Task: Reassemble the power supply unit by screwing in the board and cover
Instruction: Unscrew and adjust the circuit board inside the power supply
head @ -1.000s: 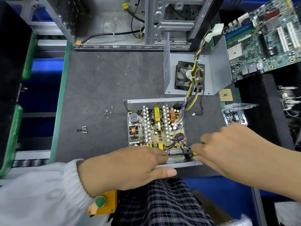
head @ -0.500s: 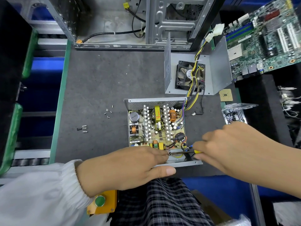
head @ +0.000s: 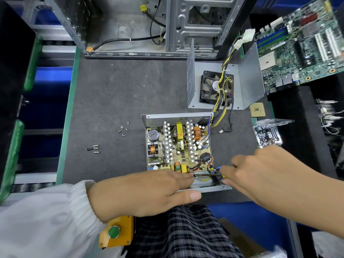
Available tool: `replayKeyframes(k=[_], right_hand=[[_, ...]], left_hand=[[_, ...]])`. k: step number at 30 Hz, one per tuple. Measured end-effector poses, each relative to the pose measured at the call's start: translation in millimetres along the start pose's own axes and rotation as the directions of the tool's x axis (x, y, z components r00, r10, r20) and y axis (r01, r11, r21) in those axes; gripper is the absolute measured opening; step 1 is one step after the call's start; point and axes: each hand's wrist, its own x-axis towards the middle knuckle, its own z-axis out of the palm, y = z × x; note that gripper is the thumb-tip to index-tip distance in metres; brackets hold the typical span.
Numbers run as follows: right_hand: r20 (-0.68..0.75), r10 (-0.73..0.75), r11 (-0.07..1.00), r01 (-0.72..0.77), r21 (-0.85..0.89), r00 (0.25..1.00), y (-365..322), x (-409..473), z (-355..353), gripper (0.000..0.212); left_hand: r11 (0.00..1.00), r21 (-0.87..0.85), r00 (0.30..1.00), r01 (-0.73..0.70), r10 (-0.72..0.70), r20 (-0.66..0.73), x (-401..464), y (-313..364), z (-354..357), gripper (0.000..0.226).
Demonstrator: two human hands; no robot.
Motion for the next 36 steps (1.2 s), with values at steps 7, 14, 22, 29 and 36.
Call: replayKeyframes(k=[7,14,22,29,36], right_hand=[[0.05,-0.003,1.0,0.003,-0.013,0.999,1.3,1.3,-4.4,0.011],[0.047,-0.025,0.999,0.026,-0.026,0.999,2.2,2.4,-7.0,0.014],[0.049,-0.04,0.999,0.041,-0.029,0.998,2.4,3.4,-7.4,0.009],[0.057,-0.04,0.998,0.042,-0.035,0.998,3.6,4.1,-8.5,0.007],[0.06,-0.041,0.998,0.043,-0.036,0.997,4.6,5.5,-9.4,0.009]], left_hand=[[1.0,-0.009,1.0,-0.01,0.01,-0.012,-0.6,2.5,-0.3,0.082],[1.0,-0.002,1.0,-0.005,0.005,-0.021,-0.6,5.7,-1.5,0.083],[1.0,-0.006,0.998,-0.006,0.006,-0.065,-3.5,7.8,0.3,0.081],[0.845,-0.533,0.994,0.038,-0.089,-0.07,-13.5,4.8,-7.4,0.052],[0.505,-0.852,0.988,0.136,-0.128,0.082,2.0,0.2,-10.3,0.088]])
